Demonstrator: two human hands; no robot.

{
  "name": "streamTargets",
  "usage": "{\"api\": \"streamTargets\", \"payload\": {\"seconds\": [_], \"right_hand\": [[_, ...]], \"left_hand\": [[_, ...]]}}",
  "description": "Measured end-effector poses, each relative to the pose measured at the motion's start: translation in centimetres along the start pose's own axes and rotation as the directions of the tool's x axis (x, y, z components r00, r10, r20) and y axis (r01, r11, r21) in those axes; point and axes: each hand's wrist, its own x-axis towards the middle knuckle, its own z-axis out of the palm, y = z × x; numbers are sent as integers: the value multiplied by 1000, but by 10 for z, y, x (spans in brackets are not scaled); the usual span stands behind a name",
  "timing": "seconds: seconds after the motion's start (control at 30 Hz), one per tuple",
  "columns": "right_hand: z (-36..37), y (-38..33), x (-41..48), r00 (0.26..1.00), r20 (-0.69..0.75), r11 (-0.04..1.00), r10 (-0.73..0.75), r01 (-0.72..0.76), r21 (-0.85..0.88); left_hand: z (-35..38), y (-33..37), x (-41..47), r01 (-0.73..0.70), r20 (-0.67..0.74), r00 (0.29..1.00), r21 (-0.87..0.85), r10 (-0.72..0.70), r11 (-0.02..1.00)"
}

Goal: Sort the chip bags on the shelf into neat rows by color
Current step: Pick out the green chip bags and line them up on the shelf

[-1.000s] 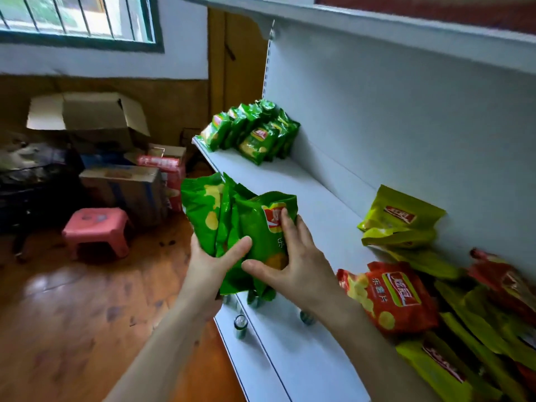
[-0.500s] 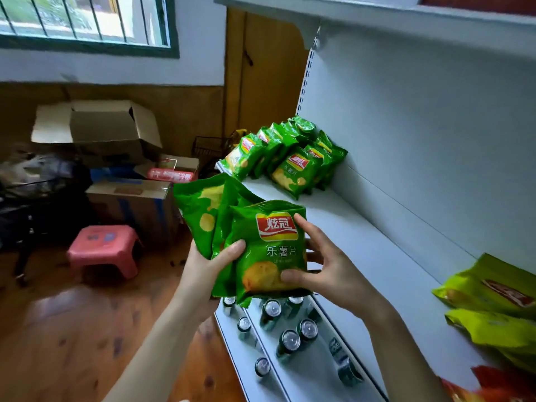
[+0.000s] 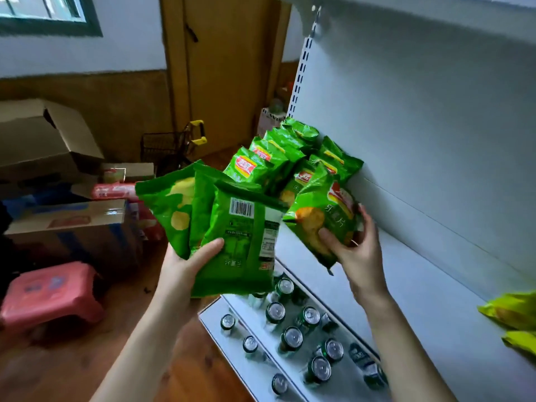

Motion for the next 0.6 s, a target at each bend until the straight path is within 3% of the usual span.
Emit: {"api": "streamTargets", "payload": {"seconds": [0.07,0.2,0.4,0.6], "right_hand": [[6,18,28,995,-103,983,-4,-15,-181],[33,47,68,991,-117,893,-64,5,-450],[68,76,95,991,-104,819,-83,8,-573],[73,87,100,982,-142,762,-121,0,-648]], "left_hand": [[-12,1,19,-13,-17,1000,11,13,1000],[-19,13,48,-30,-17,999,36,30,999],[-25,36,101,-50,60,997,124,43,991],[-32,51,136,-23,130,991,104,10,994]]}}
